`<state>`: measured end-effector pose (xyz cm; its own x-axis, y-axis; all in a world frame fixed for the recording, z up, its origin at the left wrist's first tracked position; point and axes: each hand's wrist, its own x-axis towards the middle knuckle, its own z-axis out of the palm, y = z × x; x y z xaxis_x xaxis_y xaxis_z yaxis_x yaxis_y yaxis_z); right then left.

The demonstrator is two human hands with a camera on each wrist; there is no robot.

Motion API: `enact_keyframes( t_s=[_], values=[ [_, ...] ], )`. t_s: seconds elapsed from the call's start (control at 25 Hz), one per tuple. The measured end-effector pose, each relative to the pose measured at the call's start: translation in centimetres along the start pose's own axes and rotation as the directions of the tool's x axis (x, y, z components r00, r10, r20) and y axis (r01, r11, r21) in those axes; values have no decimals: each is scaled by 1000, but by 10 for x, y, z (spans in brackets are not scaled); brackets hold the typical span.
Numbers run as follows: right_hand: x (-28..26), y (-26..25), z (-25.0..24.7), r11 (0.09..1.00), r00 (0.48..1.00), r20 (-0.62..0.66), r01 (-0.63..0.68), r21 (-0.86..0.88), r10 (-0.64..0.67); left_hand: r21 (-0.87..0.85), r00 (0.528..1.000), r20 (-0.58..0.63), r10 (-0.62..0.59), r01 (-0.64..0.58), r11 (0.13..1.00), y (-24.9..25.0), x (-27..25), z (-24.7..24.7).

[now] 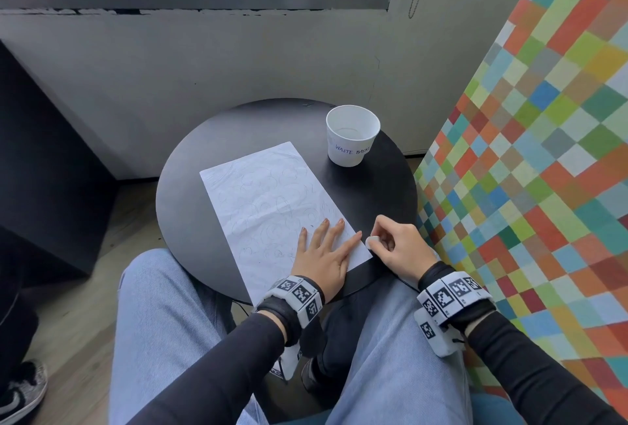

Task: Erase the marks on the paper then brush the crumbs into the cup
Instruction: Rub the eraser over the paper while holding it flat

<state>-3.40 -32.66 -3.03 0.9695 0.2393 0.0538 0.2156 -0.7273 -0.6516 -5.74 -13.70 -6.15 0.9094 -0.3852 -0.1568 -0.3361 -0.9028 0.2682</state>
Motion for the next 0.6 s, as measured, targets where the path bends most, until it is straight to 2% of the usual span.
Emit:
enact_keyframes(
  t_s=[0.12,0.24,0.6],
  values=[
    [-2,0,0,1000,997,77,1,-18,1,31,997,75,-25,23,999,5,1,-11],
    [-1,0,0,1000,997,75,20,-24,-18,58,992,123,-39,32,998,8,0,-15],
    [-2,0,-1,1000,993,121,5,-12,-3,77,991,128,-47,37,996,10,-1,-16]
  ],
)
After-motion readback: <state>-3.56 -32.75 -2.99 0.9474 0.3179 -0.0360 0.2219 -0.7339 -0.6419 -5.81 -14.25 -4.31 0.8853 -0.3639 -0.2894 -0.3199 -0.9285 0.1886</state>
